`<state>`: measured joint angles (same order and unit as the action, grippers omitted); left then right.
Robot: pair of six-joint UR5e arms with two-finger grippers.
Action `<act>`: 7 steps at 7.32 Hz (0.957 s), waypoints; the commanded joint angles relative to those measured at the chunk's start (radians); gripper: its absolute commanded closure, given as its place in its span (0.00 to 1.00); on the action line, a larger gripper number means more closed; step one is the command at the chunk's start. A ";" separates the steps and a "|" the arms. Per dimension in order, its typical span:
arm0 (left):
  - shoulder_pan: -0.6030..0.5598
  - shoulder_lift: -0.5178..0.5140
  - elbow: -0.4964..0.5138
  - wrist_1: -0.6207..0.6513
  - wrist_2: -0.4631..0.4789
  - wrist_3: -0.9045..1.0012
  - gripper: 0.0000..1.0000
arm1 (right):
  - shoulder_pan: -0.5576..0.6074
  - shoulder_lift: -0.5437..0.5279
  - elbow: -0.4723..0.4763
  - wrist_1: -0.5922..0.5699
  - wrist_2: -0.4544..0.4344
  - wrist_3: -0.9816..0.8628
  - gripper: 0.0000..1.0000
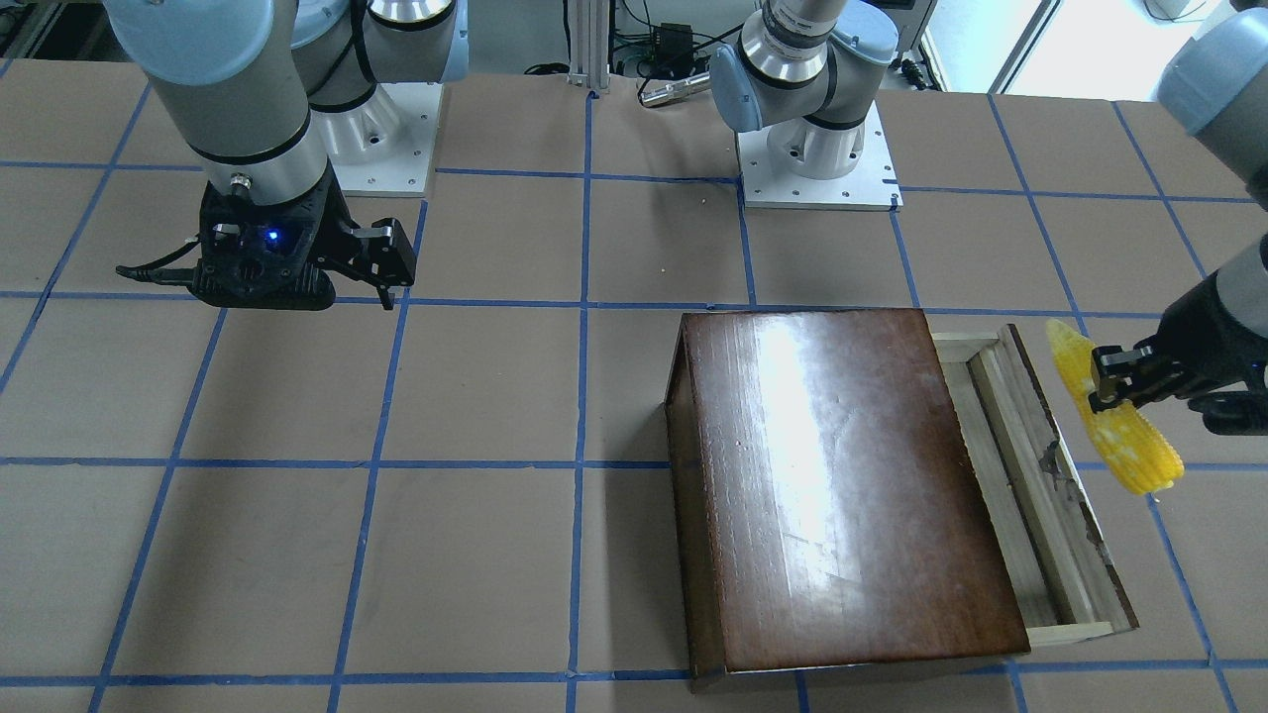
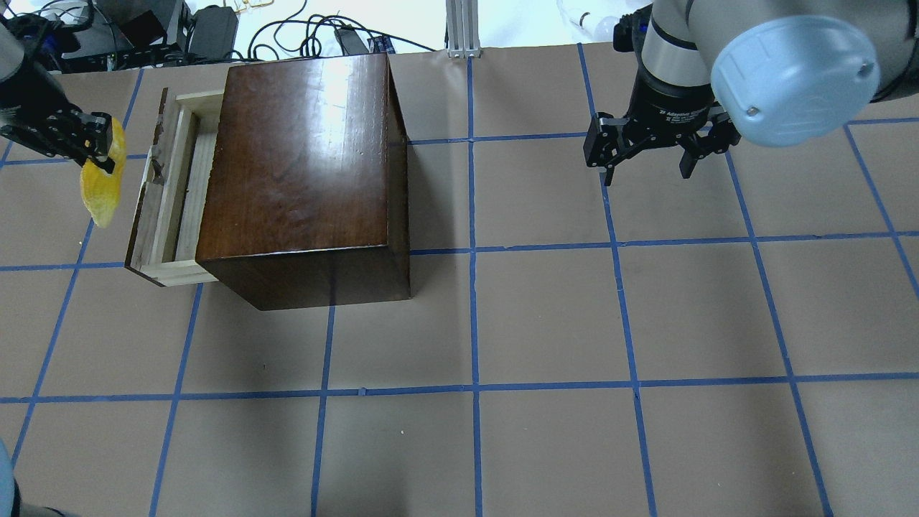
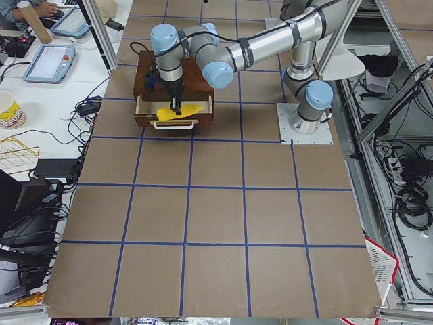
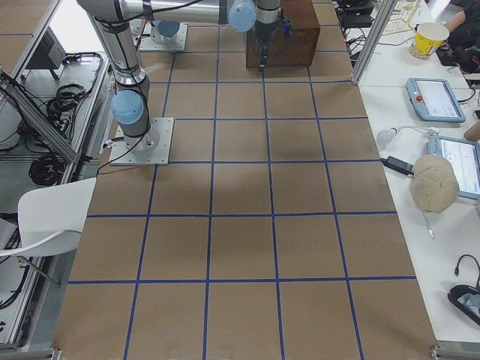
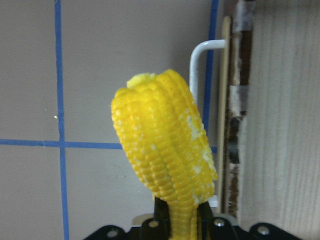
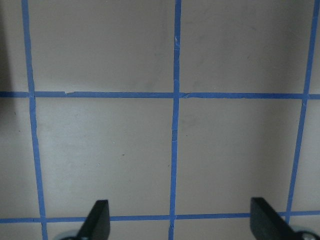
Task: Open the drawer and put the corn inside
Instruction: 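Lift the corn and carry it over the open drawer with the left gripper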
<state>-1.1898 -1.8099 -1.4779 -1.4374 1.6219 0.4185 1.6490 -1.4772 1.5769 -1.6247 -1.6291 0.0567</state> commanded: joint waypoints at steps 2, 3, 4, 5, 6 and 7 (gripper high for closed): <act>-0.054 -0.022 -0.013 -0.026 -0.040 0.020 1.00 | 0.000 0.000 0.000 0.000 0.000 0.000 0.00; -0.053 -0.026 -0.015 -0.026 -0.048 0.045 1.00 | 0.000 0.000 0.000 0.000 -0.002 0.000 0.00; -0.051 -0.031 -0.013 -0.026 -0.048 0.055 1.00 | 0.000 0.000 0.000 0.000 -0.002 0.000 0.00; -0.048 -0.035 -0.015 -0.023 -0.051 0.052 1.00 | 0.000 0.000 0.000 0.000 -0.002 0.000 0.00; -0.048 -0.049 -0.016 -0.021 -0.051 0.055 1.00 | 0.000 0.000 0.000 -0.001 -0.003 0.000 0.00; -0.048 -0.061 -0.018 -0.017 -0.051 0.057 1.00 | 0.000 0.000 0.000 0.000 -0.003 0.000 0.00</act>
<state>-1.2385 -1.8565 -1.4938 -1.4586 1.5715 0.4729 1.6490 -1.4772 1.5769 -1.6251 -1.6316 0.0568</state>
